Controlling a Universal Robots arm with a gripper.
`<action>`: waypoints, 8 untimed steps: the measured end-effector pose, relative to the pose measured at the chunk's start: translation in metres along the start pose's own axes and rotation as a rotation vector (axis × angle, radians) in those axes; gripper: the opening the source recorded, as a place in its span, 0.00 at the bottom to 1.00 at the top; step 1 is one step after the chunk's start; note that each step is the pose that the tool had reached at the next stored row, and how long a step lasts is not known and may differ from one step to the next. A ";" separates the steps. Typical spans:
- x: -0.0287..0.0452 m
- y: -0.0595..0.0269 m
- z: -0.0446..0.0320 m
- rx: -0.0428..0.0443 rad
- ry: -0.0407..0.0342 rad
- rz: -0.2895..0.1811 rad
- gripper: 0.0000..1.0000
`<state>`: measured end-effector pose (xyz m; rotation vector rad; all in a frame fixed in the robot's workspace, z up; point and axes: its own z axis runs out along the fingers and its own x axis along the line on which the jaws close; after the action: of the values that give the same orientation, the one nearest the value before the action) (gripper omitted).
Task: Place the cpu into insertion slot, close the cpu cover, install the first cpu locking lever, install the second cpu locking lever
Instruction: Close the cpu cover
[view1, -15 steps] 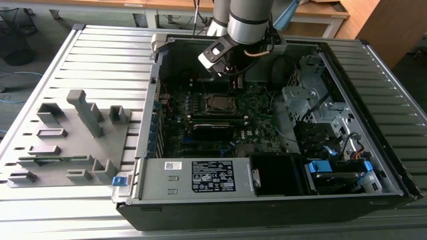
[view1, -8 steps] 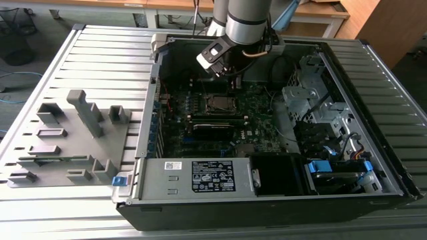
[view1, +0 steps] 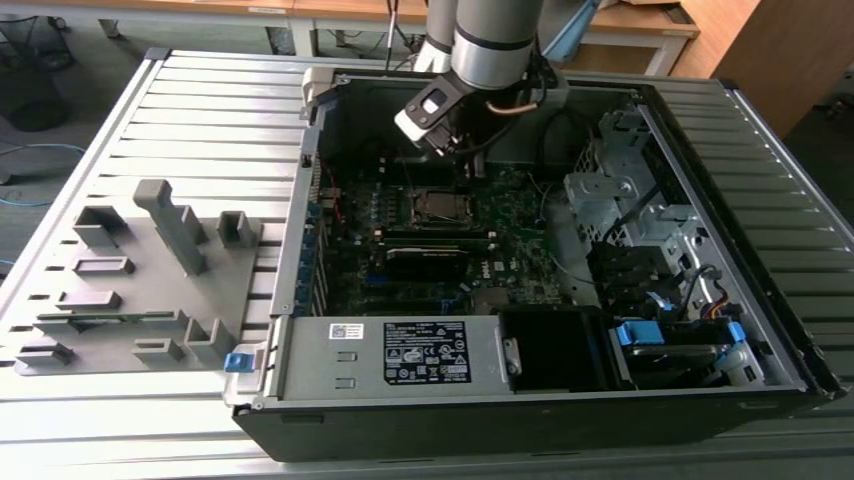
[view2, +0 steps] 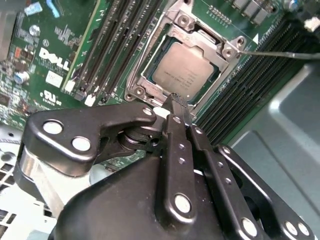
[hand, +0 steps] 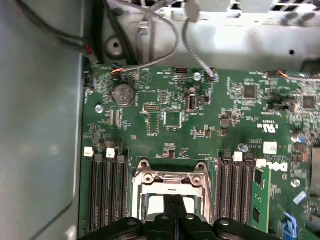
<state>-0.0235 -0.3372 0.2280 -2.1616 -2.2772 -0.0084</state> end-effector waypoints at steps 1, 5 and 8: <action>0.0000 0.0000 0.0001 0.0001 0.0001 -0.018 0.10; 0.0000 0.0000 0.0006 0.0006 0.0001 -0.110 0.10; 0.0000 0.0000 0.0009 0.0009 0.0001 -0.164 0.10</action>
<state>-0.0235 -0.3372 0.2271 -1.9682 -2.4460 -0.0076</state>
